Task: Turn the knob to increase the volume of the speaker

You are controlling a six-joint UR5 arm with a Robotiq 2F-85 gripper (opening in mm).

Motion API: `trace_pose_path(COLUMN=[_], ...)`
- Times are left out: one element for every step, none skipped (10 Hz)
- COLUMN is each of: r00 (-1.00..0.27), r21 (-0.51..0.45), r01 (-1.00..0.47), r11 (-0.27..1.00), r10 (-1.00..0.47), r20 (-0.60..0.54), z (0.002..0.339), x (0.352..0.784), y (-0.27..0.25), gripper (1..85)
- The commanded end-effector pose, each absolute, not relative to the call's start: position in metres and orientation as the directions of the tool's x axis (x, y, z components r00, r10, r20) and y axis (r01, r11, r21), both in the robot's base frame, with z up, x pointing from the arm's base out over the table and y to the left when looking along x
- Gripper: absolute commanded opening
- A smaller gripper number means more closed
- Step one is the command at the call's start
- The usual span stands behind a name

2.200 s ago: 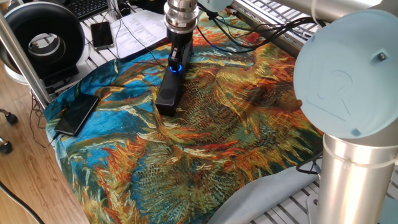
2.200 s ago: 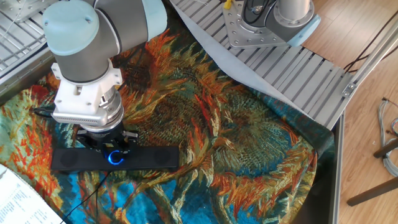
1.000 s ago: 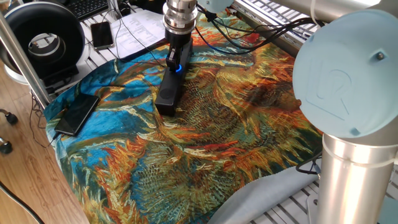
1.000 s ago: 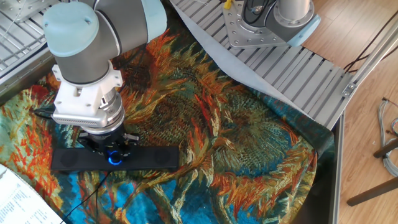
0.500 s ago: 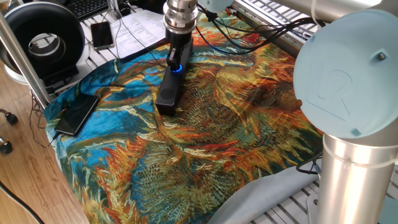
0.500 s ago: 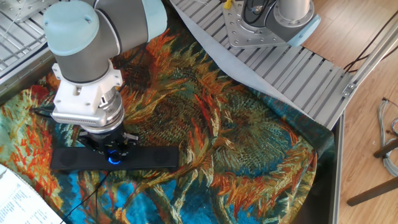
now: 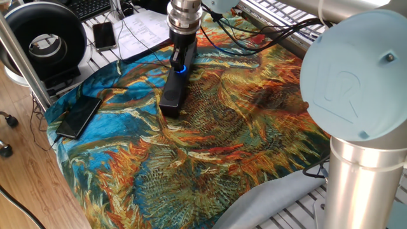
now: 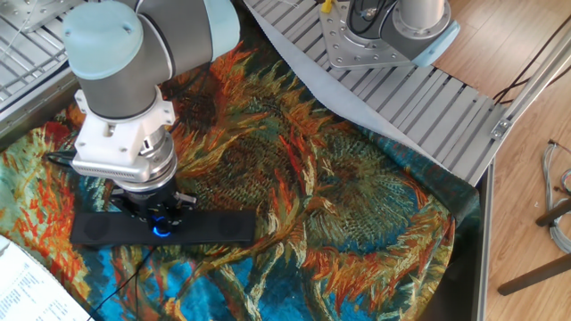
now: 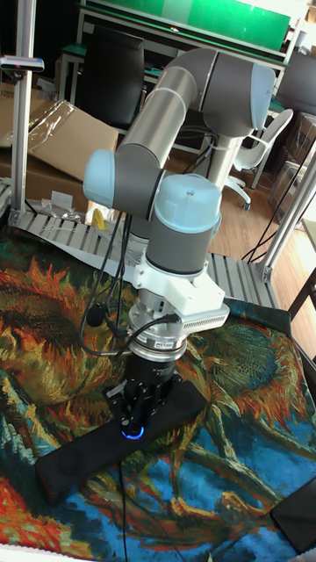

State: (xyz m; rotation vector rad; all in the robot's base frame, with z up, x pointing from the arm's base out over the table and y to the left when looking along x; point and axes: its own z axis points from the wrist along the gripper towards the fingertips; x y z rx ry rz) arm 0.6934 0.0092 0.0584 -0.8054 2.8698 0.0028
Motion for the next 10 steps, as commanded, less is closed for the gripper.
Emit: trace_pose_path(r00=[-0.867,-0.872,-0.877,-0.878,-0.877,-0.877,-0.879,-0.881,-0.881,-0.882], r21=[-0.037,-0.038,-0.040,-0.042,-0.052,-0.056,-0.059,-0.060,-0.064,-0.070], r01=[-0.468,-0.458,-0.449,-0.444,-0.446,-0.445,-0.440,-0.431,-0.431,-0.430], r11=[0.883,0.888,0.893,0.895,0.894,0.894,0.896,0.900,0.900,0.900], r10=[-0.467,-0.457,-0.448,-0.445,-0.448,-0.448,-0.443,-0.434,-0.435,-0.435], r20=[-0.172,-0.175,-0.175,-0.175,-0.174,-0.174,-0.179,-0.186,-0.184,-0.182], z=[0.0599,0.0603,0.0610,0.0613,0.0605,0.0597,0.0597,0.0602,0.0601,0.0601], x=[0.6979,0.6985,0.6986,0.6988,0.7001,0.7009,0.7026,0.7047,0.7048,0.7048], y=[0.0084,0.0080,0.0072,0.0064,0.0040,0.0032,0.0027,0.0025,0.0011,-0.0006], gripper=[24.3,24.3,24.3,24.0,24.0,24.0,24.0,23.7,23.7,23.3])
